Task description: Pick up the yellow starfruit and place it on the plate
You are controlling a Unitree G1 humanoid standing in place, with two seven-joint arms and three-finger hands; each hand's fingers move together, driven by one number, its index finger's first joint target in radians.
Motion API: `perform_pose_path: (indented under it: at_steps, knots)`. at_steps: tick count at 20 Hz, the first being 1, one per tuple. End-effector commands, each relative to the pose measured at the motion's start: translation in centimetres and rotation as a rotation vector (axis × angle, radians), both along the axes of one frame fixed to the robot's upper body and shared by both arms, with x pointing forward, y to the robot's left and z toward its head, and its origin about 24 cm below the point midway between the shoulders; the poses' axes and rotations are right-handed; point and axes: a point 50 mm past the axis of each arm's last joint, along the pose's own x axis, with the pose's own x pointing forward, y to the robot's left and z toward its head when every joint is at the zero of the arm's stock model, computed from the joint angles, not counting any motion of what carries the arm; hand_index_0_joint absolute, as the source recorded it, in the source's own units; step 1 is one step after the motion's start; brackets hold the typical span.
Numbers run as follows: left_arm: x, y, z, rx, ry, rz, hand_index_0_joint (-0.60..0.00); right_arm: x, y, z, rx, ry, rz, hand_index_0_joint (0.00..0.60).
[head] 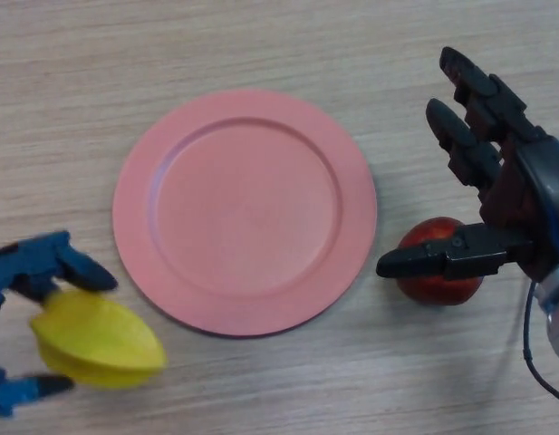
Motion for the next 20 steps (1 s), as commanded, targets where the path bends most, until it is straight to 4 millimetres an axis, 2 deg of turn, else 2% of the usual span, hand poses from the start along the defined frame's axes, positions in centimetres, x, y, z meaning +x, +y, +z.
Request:
perform_pose_path:
  at_steps: [1, 5, 12, 16, 20]
  knots:
    - [0.3, -0.9, 1.9, 0.140, -0.165, -0.052, -0.600, -1.0, -1.0, 3.8, 0.035, -0.210, -0.002, 0.000]
    - [3.2, -2.7, 0.7, 0.195, -0.320, -0.057, -0.600, -1.2, -1.3, 4.0, 0.040, -0.213, -0.012, 0.000]
    - [8.7, -4.4, 1.2, 0.269, -0.713, -0.012, -0.600, -1.8, -2.0, 4.1, 0.013, -0.240, -0.037, 0.000]
    - [11.2, -5.6, 1.3, 0.149, -0.685, -0.008, -0.600, -1.9, -2.4, 4.2, 0.000, -0.238, -0.045, 0.000]
    - [12.0, -5.9, -0.6, 0.246, -0.585, -0.030, -0.600, -2.2, -2.9, 4.3, 0.003, -0.250, -0.067, 0.000]
